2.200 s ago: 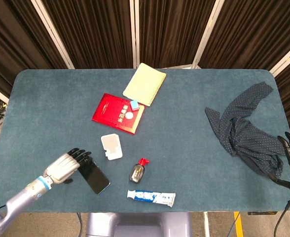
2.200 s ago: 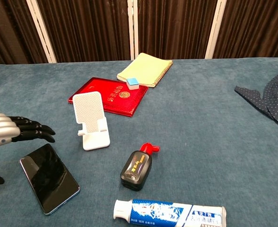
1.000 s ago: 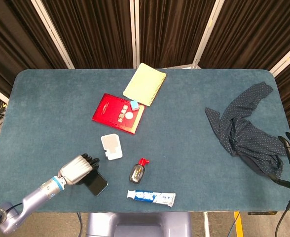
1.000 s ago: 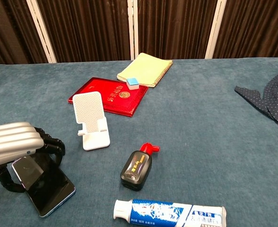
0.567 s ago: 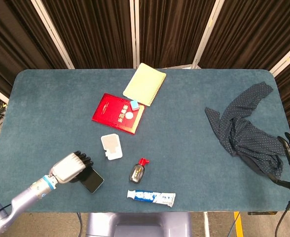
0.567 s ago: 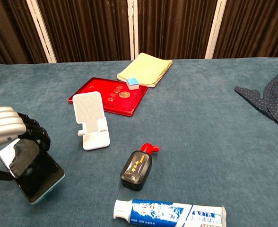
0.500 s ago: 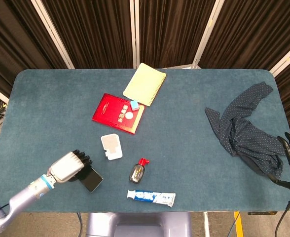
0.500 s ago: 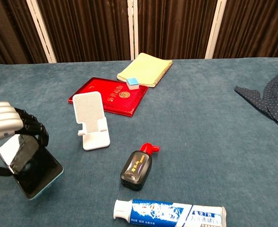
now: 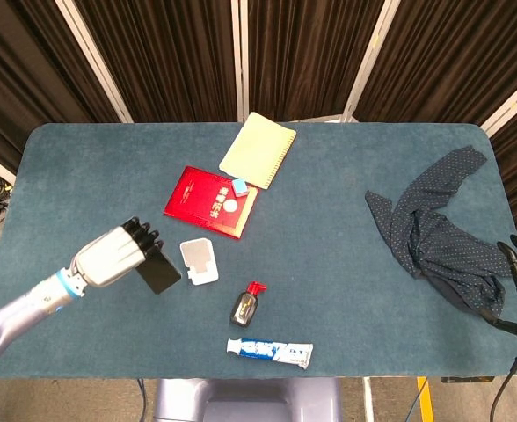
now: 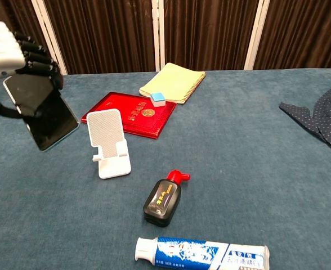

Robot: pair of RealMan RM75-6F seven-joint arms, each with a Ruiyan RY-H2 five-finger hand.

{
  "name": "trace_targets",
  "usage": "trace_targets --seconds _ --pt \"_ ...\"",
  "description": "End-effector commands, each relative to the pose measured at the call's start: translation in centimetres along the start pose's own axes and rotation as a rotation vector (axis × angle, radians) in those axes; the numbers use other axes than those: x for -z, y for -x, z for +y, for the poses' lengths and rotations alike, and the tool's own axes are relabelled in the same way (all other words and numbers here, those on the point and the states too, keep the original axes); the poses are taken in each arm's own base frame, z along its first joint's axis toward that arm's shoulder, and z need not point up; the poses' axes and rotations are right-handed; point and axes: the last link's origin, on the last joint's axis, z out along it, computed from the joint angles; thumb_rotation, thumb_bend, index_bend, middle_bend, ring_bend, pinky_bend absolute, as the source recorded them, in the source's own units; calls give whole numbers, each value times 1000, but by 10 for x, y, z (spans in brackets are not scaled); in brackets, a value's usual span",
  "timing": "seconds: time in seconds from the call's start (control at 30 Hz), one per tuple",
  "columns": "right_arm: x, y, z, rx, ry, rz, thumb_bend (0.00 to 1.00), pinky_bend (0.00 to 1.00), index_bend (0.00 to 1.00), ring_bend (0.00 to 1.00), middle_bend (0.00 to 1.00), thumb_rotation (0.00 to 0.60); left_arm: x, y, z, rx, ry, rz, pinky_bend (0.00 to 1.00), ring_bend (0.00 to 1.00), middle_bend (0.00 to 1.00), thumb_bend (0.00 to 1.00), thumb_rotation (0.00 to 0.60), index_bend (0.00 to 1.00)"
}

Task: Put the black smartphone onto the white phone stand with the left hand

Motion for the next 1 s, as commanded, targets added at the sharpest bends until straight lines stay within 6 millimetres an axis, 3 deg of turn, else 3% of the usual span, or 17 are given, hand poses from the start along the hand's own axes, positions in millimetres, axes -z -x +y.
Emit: trace_targets --seconds 0.03,0.3,0.73,1.0 --pt "-1 -1 3 -6 9 2 0 0 0 0 0 600 -41 -19 -15 -226 91 33 384 427 438 0 600 540" --pt "-2 -5 9 -26 22 9 0 0 0 0 0 600 -87 -29 -5 -459 205 9 385 427 439 0 600 553" --pt "-1 -7 11 -47 13 9 0 0 0 0 0 600 -105 -30 24 -511 258 -37 384 427 439 0 600 552" --pt "-2 -7 12 -53 16 8 0 0 0 0 0 600 -111 -26 31 -547 278 -73 383 427 439 0 600 549"
